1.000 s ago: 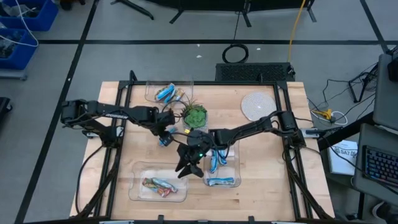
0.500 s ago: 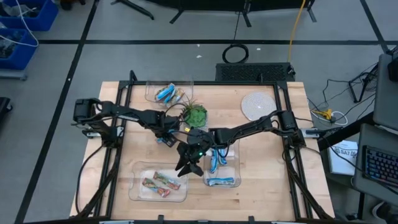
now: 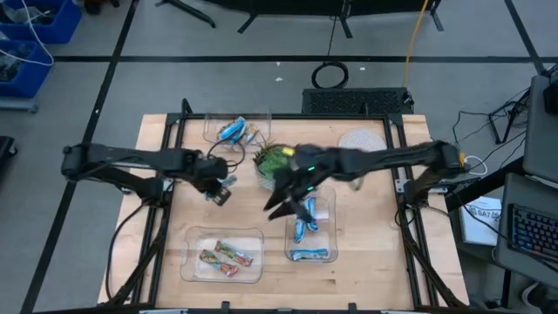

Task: Pick and place Granola Bars by type
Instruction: Put the red granola bar into the bottom transparent bin

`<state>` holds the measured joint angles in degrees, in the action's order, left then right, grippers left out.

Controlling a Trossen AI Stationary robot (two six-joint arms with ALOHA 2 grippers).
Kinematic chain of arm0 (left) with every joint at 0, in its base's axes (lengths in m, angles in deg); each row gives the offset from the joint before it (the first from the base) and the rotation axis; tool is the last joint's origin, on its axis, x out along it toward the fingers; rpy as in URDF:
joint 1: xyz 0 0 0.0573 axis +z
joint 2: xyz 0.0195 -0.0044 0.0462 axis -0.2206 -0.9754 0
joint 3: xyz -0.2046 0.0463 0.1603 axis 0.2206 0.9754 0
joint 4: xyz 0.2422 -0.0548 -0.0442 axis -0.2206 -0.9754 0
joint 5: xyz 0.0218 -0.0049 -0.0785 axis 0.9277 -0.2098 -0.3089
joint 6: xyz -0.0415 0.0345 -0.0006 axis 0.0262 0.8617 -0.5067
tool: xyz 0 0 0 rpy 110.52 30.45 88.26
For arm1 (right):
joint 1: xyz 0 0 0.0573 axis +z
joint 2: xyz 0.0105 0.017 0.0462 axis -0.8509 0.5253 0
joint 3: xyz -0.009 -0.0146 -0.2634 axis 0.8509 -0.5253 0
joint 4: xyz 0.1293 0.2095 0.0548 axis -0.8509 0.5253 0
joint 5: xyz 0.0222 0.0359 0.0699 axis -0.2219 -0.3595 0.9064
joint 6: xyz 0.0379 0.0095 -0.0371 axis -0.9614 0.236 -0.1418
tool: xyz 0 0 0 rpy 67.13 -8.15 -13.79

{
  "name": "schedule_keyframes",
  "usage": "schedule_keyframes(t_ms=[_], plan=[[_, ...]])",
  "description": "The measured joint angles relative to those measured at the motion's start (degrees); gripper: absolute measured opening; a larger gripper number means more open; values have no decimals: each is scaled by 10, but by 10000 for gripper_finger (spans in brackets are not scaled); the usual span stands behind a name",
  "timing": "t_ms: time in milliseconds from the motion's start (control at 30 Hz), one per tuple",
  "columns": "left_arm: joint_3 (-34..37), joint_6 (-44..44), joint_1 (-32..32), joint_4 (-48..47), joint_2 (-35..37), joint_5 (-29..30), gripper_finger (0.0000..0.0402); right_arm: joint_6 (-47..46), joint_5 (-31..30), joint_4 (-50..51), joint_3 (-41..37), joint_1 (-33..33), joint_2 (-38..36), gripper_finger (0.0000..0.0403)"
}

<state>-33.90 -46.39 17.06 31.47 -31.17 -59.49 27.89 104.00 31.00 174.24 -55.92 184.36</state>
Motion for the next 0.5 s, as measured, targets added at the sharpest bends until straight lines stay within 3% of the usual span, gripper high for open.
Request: schedule_keyframes(t_ms=[167, 333, 500], plan=[[-71, -29, -90, -39, 65, 1, 14, 65, -124, 181, 0, 0, -128, 138], [-102, -47, -206, -13, 70, 13, 12, 109, -255, 319, 0, 15, -218, 137], [-89, -22, -307, 75, 41, 42, 11, 62, -277, 353, -36, 27, -277, 137]])
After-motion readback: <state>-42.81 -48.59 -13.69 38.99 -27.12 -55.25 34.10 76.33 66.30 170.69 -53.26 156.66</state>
